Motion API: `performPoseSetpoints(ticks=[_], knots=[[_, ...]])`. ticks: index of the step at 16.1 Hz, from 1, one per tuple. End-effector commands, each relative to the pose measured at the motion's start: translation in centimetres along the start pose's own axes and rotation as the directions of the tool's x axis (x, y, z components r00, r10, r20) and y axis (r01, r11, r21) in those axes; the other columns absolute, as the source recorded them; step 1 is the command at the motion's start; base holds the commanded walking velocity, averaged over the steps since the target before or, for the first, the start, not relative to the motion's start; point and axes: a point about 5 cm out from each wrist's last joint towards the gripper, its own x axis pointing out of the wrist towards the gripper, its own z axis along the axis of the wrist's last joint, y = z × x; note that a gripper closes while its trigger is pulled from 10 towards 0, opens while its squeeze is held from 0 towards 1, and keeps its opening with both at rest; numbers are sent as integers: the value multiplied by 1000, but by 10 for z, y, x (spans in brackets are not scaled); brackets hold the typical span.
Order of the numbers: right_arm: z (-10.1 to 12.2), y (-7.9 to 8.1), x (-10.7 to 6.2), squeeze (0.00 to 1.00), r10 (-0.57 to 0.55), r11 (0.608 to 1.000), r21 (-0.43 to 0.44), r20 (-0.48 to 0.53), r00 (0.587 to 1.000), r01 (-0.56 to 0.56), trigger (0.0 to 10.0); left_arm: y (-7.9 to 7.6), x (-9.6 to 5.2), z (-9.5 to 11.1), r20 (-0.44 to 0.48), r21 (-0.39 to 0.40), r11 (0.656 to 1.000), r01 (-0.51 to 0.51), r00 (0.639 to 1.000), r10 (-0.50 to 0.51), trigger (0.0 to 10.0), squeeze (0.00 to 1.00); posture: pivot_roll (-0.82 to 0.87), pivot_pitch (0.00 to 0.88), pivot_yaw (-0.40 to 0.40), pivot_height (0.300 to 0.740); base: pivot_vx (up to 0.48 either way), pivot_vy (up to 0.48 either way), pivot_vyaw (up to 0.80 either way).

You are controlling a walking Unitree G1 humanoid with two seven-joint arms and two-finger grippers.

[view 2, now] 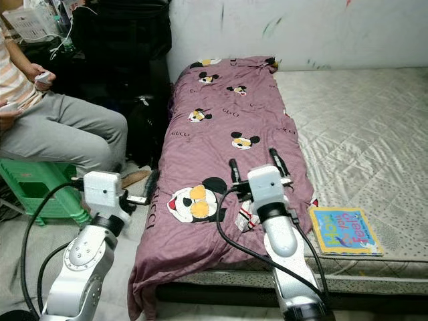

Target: Clean up the room

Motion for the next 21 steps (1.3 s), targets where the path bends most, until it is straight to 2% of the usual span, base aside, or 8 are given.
performPoseSetpoints(ticks=[1, 4, 9, 14, 18, 21], knots=[[5, 0, 0, 0, 14, 1000, 7, 9, 1000, -14, 10000, 2, 1, 6, 14, -1, 1000, -5, 1000, 5, 10000, 0, -112, 6, 64, 740, 0, 0, 0], [6, -2, 2, 0, 28, 1000, -4, 7, 1000, -28, 10000, -1, -2, 5, 16, -16, 1000, -10, 1000, 10, 10000, 0, -119, 23, 47, 740, 0, 0, 0], [7, -4, -1, 0, 21, 1000, -7, -8, 1000, -21, 10000, -8, -9, 3, 10, -34, 999, 10, 1000, -9, 10000, 0, -119, 47, 32, 740, 301, 0, 0], [8, -3, 2, 0, 27, 1000, -6, -13, 1000, -27, 10000, -5, -10, 3, 2, -28, 1000, 7, 1000, -7, 10000, 0, -115, 54, 30, 740, 281, 0, 0], [6, -3, 2, 0, 23, 1000, -9, -20, 1000, -23, 10000, -2, -8, -1, -34, -2, 999, -46, 998, 45, 10000, 0, -112, 50, 37, 740, 0, 0, 0], [2, -5, 0, 0, 15, 1000, -13, -34, 999, -16, 10000, -1, -6, 1, -31, 8, 999, -42, 999, 43, 10000, 0, -108, 48, 42, 740, 0, 0, 0]])
